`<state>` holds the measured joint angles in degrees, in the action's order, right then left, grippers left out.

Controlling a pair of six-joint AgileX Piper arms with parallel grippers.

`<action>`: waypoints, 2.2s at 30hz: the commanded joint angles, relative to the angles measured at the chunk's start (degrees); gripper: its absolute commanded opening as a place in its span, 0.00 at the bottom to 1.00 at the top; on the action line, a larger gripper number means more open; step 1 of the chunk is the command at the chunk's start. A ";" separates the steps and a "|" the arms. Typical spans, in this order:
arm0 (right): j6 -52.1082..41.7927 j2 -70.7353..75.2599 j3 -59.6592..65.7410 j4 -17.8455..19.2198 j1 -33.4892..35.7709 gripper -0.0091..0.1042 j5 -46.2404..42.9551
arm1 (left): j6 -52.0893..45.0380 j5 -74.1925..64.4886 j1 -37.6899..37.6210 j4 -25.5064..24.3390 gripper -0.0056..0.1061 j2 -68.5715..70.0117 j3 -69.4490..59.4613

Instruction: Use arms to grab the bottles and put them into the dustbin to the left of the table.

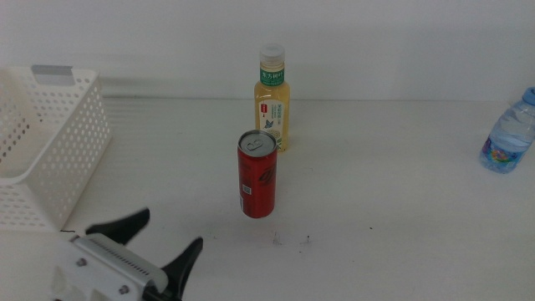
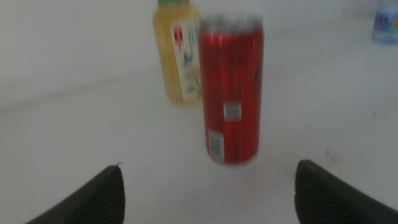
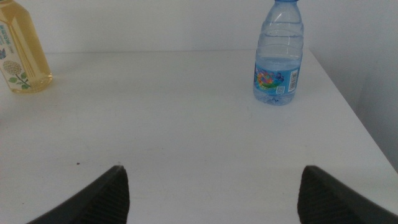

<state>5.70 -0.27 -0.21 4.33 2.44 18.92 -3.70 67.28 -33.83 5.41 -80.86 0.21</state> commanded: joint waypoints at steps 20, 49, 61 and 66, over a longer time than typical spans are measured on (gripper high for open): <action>-0.13 0.27 0.21 0.60 -0.25 0.84 -0.73 | 5.25 2.69 -0.48 -3.08 0.89 -6.08 -0.21; -0.13 0.27 0.21 0.60 -0.25 0.84 -0.73 | 9.05 2.69 0.22 -9.47 0.89 -30.20 26.63; -0.13 0.27 0.21 0.60 -0.25 0.84 -0.73 | 10.22 2.69 2.05 -9.90 0.89 -33.90 31.58; -0.13 0.27 0.21 0.60 -0.25 0.84 -0.73 | 10.22 2.69 2.05 -9.52 0.89 -35.60 34.00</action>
<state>5.70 -0.27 -0.21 4.33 2.44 18.92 5.92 69.34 -31.99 -4.19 -115.94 33.41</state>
